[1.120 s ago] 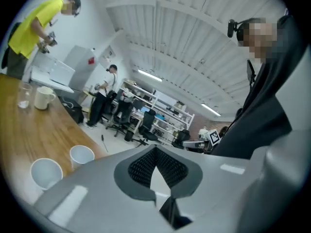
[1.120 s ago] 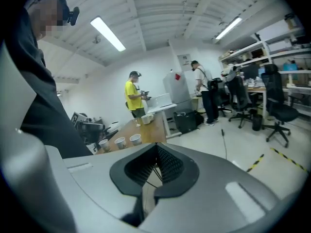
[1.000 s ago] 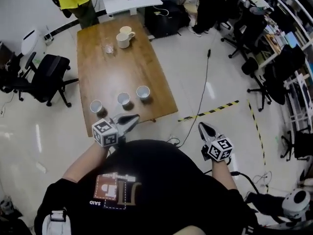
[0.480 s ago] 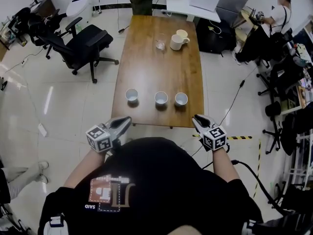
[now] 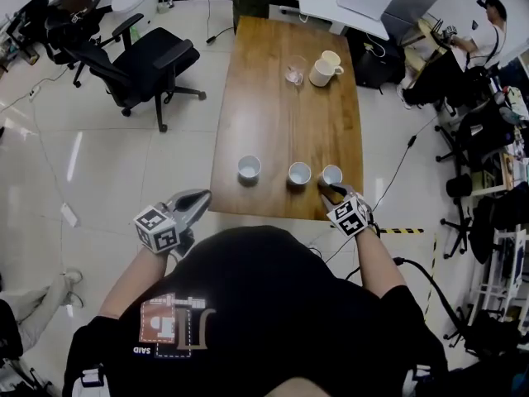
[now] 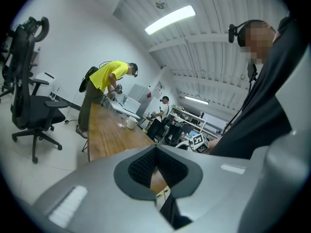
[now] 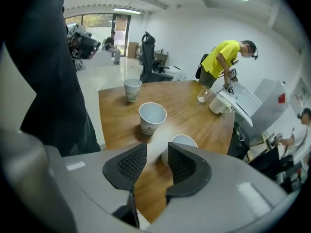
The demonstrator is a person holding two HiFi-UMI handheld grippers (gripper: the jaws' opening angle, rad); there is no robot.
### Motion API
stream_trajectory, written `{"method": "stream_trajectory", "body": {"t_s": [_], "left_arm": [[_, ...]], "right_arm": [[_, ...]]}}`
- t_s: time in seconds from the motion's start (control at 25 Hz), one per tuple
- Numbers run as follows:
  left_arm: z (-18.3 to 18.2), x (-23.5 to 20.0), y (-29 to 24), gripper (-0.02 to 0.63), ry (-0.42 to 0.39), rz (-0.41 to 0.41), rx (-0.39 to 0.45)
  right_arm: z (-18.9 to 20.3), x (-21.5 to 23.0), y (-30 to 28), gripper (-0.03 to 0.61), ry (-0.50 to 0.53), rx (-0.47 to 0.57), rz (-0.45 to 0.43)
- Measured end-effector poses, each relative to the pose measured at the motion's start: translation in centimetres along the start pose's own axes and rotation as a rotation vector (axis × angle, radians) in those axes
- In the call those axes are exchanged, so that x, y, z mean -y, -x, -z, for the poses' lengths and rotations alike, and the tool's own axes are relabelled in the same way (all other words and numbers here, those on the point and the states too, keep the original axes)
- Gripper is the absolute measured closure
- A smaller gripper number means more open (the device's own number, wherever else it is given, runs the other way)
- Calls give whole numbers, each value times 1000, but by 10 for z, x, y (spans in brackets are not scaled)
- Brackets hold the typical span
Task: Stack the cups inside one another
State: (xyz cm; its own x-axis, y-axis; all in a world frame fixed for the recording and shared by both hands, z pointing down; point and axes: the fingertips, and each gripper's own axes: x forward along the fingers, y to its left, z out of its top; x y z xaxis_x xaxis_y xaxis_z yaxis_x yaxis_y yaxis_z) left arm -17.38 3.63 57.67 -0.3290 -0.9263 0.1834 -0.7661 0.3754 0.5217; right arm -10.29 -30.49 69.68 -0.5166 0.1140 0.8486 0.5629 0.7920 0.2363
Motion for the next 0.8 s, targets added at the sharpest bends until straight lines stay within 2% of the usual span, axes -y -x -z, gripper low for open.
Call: {"method": "stream_trajectory", "body": {"t_s": [0.2,0.32,0.4,0.52,0.64,0.8], "left_arm": [[8,2,0,618,27,-91,32],[13,9,1,618,51,-142,56],[18,12,1,618,58,-177,61],[19,16,0,618,74,-214,86],[17,18,-2,618,73,-223,104],[17,17,-3,618,71,-222,116]], "right_arm": [[24,10,-32,438,233,-130,-22],[24,19,-38,552,318,-121,-30],[14,31,-37,554,341,-90,-35],[-15,54,-25,554,359,-17,-21],[-67,68,-2,554,391,80,-8],[-126,39,29,554,515,175,-68]]}}
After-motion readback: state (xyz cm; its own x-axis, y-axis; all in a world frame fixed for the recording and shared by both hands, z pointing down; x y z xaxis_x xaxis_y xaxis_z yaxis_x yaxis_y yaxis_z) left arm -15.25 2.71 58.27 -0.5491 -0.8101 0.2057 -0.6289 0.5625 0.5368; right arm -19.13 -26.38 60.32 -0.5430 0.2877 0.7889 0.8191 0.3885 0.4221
